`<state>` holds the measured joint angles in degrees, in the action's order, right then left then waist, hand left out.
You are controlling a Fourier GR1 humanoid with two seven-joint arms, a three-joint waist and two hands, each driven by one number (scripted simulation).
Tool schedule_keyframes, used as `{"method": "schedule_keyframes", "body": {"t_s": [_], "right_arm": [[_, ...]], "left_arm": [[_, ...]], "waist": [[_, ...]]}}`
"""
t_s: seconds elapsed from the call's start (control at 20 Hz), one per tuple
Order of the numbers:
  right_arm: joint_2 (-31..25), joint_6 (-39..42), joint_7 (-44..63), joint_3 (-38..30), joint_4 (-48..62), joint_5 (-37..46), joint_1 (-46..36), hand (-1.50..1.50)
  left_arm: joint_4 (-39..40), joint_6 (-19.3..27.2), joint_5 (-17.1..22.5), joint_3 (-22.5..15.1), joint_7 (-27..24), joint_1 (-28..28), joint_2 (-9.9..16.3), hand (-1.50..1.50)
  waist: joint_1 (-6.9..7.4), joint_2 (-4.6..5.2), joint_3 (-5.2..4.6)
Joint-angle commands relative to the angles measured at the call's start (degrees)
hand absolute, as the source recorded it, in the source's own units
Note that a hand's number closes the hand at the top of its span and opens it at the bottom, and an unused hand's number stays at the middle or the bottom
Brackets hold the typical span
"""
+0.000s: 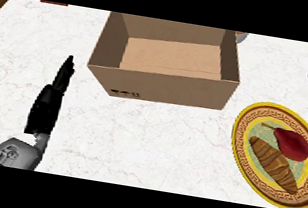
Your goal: Pick the pear from the plate and place it in the cardboard box
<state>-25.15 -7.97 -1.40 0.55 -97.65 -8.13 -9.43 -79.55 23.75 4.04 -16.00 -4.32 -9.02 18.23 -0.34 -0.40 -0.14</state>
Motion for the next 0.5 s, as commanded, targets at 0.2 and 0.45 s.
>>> {"method": "schedule_keyframes", "body": {"t_s": [0.2,0.45], "right_arm": [[-2.88,23.88,-4.21,7.06,3.71,-11.08,-8.29,-1.5],[-6.73,18.88,-15.13,3.48,24.45,3.81,-9.37,-1.5]], "left_arm": [[0.91,-1.55,-2.0,0.3,2.54,0.25,3.49,0.0],[-2.62,-6.79,1.61,1.72,4.37,4.64,7.03,0.0]], "waist": [[3.88,0.96,0.37],[3.45,1.07,0.33]]}}
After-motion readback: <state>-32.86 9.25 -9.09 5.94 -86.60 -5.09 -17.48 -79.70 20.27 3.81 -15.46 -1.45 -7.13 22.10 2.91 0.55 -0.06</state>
